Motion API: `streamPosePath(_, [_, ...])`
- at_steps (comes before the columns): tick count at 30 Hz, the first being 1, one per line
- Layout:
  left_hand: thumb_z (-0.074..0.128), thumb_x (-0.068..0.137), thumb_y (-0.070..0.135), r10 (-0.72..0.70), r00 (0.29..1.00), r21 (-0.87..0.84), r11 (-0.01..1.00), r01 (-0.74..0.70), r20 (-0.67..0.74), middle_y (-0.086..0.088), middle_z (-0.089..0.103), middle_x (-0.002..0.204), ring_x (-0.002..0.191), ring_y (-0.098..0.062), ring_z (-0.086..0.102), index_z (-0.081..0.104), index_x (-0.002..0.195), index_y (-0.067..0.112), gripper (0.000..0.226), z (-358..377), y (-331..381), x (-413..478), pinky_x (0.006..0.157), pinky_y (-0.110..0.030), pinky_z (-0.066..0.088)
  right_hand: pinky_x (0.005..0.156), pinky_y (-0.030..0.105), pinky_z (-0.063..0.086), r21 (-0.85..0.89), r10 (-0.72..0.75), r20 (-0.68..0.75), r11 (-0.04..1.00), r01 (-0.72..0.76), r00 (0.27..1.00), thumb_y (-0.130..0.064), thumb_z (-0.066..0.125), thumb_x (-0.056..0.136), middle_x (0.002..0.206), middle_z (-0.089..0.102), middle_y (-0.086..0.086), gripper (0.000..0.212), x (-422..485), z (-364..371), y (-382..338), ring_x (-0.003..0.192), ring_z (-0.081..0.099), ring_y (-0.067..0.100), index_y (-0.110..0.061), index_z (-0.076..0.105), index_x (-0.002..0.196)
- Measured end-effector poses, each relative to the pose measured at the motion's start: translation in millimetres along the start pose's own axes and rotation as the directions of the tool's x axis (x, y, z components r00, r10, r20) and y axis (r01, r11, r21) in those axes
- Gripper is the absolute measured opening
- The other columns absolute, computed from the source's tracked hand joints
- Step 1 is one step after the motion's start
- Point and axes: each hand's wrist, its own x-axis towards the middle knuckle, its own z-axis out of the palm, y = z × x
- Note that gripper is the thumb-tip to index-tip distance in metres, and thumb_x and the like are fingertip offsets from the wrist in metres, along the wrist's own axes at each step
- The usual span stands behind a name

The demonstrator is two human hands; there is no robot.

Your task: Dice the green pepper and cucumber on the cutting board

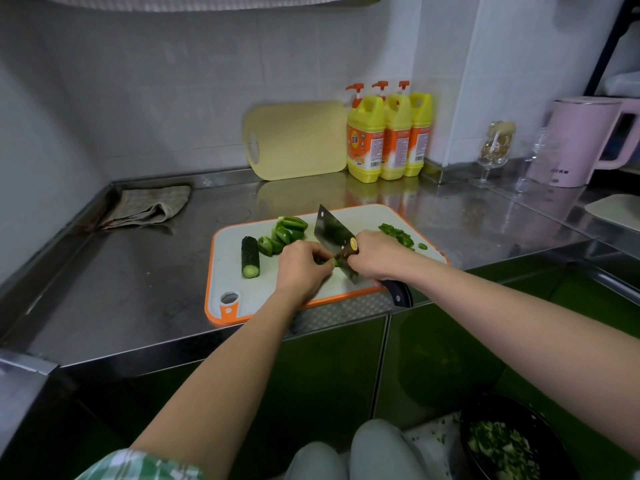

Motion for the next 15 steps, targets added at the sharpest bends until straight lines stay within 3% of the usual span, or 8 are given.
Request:
streamPosePath(3, [0.073, 0.081, 0.017, -0.001, 1.000, -0.016, 1.000, 0.001, 0.005, 0.004, 0.074, 0.086, 0.078, -0.007, 0.062, 0.079, 0.089, 0.016, 0.010, -0.9, 1.1, -1.2, 0.073, -0.022, 0.047, 0.045, 0.025, 0.046, 0.024, 0.018, -0.031, 1.000, -0.017, 0.999, -0.009, 0.047, 0.091, 0.068, 0.063, 0.014, 0.011, 3.7, 5.0, -1.9, 0.047, 0.061, 0.024, -0.002, 0.055, 0.094])
streamPosePath(8, [0.070, 0.083, 0.021, -0.013, 1.000, -0.033, 0.999, 0.012, -0.010, 0.006, 0.075, 0.084, 0.075, -0.007, 0.062, 0.080, 0.084, 0.017, 0.010, -0.4, -0.8, -2.0, 0.067, -0.021, 0.044, 0.040, 0.022, 0.039, 0.112, 0.027, -0.090, 0.994, -0.017, 0.996, -0.010, 0.043, 0.094, 0.072, 0.054, 0.009, 0.006, 1.8, -0.3, 7.7, 0.044, 0.057, 0.021, -0.007, 0.047, 0.090])
streamPosePath(15, [0.076, 0.080, 0.022, -0.061, 0.998, -0.053, 0.997, 0.060, -0.015, 0.007, 0.073, 0.083, 0.080, -0.010, 0.064, 0.076, 0.083, 0.021, 0.003, 0.4, -5.2, 1.8, 0.078, -0.031, 0.054, 0.039, 0.019, 0.038, 0.098, -0.024, -0.011, 0.995, 0.025, 1.000, -0.011, 0.045, 0.093, 0.074, 0.059, 0.013, 0.008, -13.5, -11.6, 4.1, 0.046, 0.060, 0.022, -0.008, 0.048, 0.086])
